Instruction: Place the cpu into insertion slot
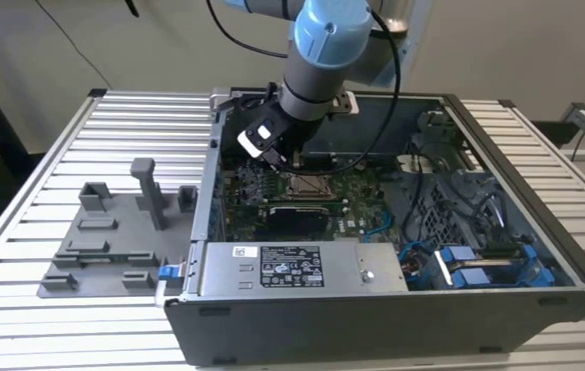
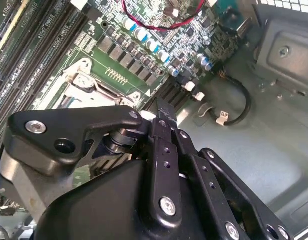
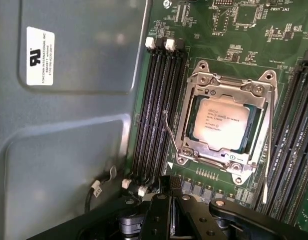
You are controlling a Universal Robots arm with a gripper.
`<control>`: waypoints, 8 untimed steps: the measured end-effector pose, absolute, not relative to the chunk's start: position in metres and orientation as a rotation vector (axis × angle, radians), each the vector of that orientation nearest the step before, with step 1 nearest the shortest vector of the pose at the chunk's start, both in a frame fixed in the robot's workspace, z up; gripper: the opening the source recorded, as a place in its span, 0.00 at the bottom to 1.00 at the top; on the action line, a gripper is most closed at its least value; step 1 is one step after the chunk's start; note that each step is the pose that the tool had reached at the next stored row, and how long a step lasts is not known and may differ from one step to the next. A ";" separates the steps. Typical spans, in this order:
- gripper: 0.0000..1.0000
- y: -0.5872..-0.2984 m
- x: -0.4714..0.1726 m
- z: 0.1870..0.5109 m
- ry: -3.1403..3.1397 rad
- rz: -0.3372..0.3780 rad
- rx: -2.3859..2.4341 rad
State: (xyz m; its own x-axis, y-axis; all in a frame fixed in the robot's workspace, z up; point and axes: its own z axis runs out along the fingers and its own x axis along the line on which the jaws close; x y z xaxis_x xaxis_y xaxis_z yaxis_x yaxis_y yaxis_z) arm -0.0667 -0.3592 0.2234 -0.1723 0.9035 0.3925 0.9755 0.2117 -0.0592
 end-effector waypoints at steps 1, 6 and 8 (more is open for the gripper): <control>0.11 -0.359 -0.067 0.223 -2.165 -0.288 -1.735; 0.11 -0.359 -0.067 0.224 -2.186 -0.283 -1.704; 0.11 -0.359 -0.067 0.223 -2.195 -0.286 -1.698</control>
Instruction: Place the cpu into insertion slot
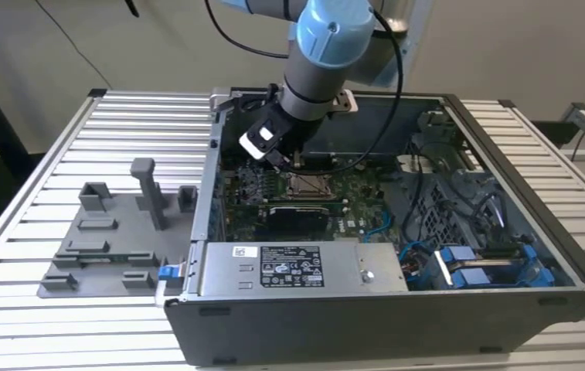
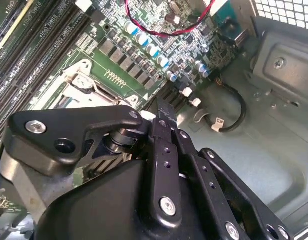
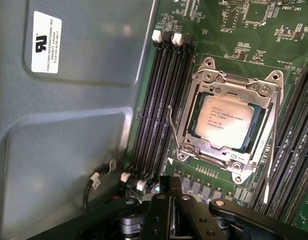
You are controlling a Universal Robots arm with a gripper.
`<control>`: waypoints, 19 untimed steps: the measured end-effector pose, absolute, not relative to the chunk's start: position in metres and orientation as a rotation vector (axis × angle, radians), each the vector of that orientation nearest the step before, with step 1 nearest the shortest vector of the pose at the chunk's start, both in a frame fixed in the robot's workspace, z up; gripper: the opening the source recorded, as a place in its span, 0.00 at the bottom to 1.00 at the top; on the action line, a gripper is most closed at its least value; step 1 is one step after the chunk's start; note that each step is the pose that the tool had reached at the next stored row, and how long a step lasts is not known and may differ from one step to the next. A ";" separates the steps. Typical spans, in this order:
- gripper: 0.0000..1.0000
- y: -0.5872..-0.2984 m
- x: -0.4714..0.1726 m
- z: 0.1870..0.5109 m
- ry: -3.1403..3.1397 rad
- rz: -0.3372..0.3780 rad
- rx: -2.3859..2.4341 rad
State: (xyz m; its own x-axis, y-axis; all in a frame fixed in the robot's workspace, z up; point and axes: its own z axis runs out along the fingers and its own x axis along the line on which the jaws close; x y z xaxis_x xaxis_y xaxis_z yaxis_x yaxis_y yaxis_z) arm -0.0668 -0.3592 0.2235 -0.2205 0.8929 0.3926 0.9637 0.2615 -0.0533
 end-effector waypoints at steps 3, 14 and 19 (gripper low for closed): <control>0.11 -0.359 -0.067 0.223 -2.243 -0.312 -1.673; 0.11 -0.359 -0.067 0.223 -2.431 -0.440 -1.567; 0.11 -0.359 -0.067 0.223 -2.473 -0.443 -1.468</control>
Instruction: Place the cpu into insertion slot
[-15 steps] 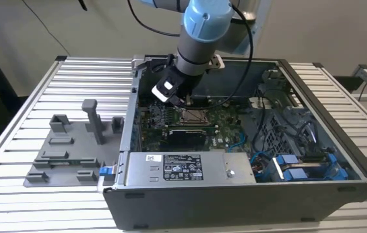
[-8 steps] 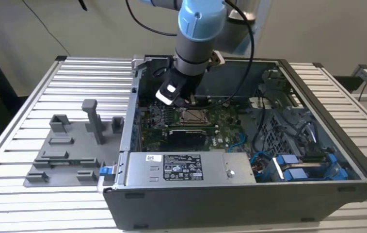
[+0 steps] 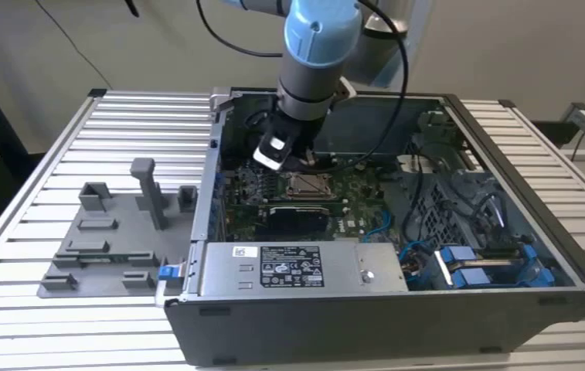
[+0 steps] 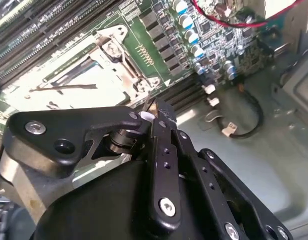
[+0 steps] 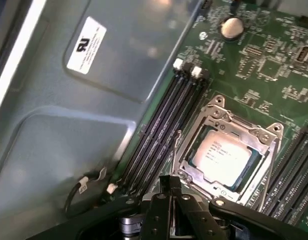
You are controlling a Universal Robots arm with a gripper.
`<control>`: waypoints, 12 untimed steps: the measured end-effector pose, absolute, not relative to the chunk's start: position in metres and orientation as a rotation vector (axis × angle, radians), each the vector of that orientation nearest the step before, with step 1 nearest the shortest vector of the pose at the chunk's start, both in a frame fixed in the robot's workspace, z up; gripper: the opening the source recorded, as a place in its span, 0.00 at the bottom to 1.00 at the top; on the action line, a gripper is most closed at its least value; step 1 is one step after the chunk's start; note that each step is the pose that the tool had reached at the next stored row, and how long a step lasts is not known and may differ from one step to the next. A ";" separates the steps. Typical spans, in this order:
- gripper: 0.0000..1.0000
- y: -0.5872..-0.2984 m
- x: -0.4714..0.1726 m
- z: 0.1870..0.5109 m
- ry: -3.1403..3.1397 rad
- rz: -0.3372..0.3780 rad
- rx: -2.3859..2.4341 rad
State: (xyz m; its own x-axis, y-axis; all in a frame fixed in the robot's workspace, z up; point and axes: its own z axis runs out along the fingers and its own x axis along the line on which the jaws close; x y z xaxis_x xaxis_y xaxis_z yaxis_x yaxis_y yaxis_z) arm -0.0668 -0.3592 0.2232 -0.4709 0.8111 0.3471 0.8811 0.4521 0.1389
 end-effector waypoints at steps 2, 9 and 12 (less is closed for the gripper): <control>0.11 -0.359 -0.067 0.223 -2.493 -0.449 -1.431; 0.11 -0.359 -0.067 0.223 -2.523 -0.446 -1.365; 0.11 -0.359 -0.067 0.222 -2.539 -0.465 -1.349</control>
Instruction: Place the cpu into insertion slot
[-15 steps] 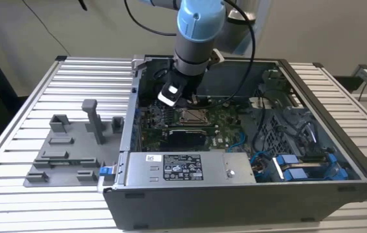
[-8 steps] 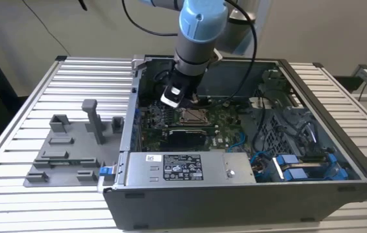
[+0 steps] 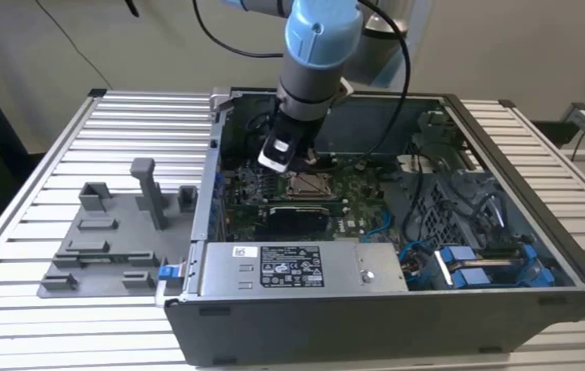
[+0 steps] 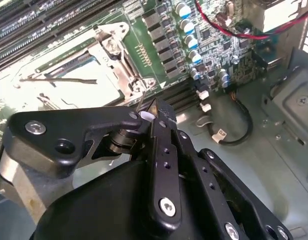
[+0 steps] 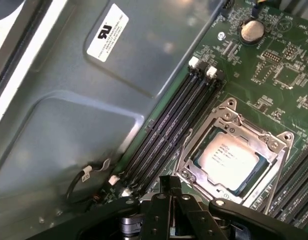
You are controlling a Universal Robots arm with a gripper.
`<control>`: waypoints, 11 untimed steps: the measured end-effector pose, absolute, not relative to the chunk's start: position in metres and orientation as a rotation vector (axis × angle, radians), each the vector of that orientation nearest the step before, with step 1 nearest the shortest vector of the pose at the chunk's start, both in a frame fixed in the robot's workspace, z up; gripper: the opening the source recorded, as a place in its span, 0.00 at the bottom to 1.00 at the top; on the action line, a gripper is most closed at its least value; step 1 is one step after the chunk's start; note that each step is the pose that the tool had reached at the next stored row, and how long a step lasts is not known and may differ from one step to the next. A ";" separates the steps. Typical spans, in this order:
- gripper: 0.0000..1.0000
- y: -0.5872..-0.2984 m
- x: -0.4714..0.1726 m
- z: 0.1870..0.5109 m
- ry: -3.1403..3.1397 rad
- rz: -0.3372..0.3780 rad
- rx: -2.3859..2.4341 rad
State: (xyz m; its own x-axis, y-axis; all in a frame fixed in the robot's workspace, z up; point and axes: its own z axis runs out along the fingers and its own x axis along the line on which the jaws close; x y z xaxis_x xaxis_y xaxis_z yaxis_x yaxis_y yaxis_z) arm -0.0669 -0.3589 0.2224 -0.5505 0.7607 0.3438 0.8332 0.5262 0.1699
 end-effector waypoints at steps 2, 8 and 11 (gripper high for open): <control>0.11 -0.359 -0.067 0.222 -2.550 -0.487 -1.332; 0.11 -0.359 -0.067 0.221 -2.607 -0.515 -1.237; 0.11 -0.359 -0.067 0.219 -2.636 -0.509 -1.162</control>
State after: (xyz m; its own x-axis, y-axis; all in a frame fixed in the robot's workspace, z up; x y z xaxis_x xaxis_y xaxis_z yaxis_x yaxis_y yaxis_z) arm -0.0669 -0.3588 0.2193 -0.6648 0.6702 0.3299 0.7448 0.6283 0.2246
